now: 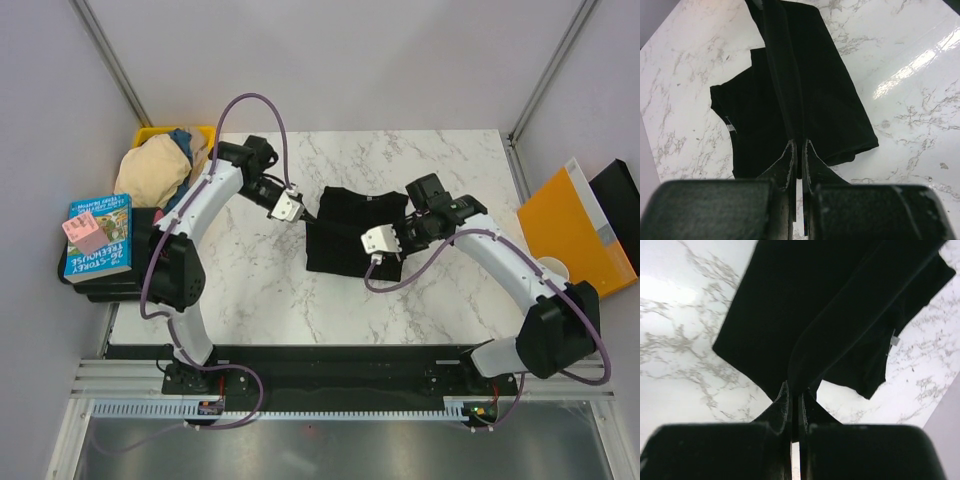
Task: Fold and stack the t-shirts
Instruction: Fold the long partially folded tshirt into a neat square
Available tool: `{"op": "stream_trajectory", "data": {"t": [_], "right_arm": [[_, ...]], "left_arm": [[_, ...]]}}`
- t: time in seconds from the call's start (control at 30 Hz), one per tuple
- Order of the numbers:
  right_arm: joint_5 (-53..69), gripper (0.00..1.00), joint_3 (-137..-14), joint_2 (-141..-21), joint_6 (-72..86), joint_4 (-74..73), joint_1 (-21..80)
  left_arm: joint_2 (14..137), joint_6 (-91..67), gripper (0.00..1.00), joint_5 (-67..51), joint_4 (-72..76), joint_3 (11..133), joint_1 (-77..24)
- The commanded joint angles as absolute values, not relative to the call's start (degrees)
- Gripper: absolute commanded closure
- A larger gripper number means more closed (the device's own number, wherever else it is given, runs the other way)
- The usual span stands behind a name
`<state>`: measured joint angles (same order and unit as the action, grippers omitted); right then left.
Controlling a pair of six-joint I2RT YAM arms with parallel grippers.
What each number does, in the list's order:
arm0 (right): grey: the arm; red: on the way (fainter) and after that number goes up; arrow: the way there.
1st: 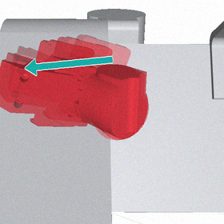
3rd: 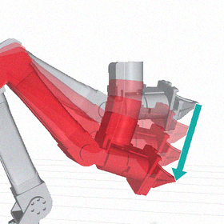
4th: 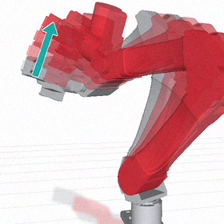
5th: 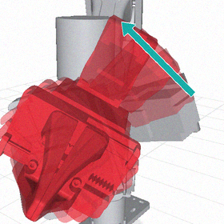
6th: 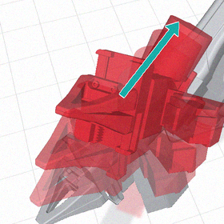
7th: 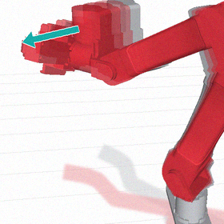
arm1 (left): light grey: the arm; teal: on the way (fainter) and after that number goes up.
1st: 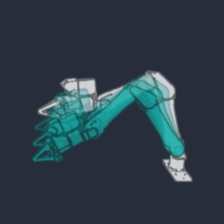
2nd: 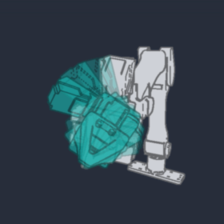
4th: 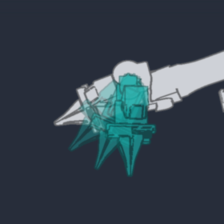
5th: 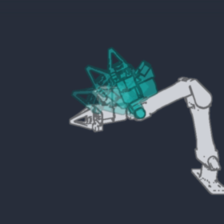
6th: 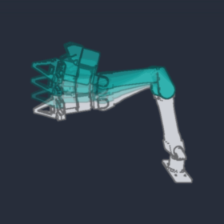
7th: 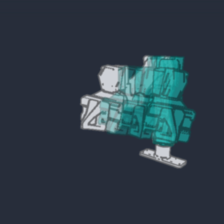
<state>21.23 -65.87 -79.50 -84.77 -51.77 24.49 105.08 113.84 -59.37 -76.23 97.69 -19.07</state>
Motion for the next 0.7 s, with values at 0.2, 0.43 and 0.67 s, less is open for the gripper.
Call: {"op": "stream_trajectory", "data": {"t": [0.2, 0.43, 0.67], "right_arm": [[15.2, 1.0, -74.5, -88.8, -83.8, -46.8, 18.2], [14.8, 1.0, -77.3, -94.3, -84.2, -44.4, 17.2], [13.5, 1.0, -79.5, -99.9, -82.2, -38.2, 16.4]], "left_arm": [[114.7, 126.3, 0.98, -59.3, -73.5, 107.8, -18.2], [120.8, 121.6, 0.98, -57.4, -68.0, 112.3, -18.1], [124.4, 118.9, 0.98, -56.0, -63.7, 113.1, -17.8]]}}
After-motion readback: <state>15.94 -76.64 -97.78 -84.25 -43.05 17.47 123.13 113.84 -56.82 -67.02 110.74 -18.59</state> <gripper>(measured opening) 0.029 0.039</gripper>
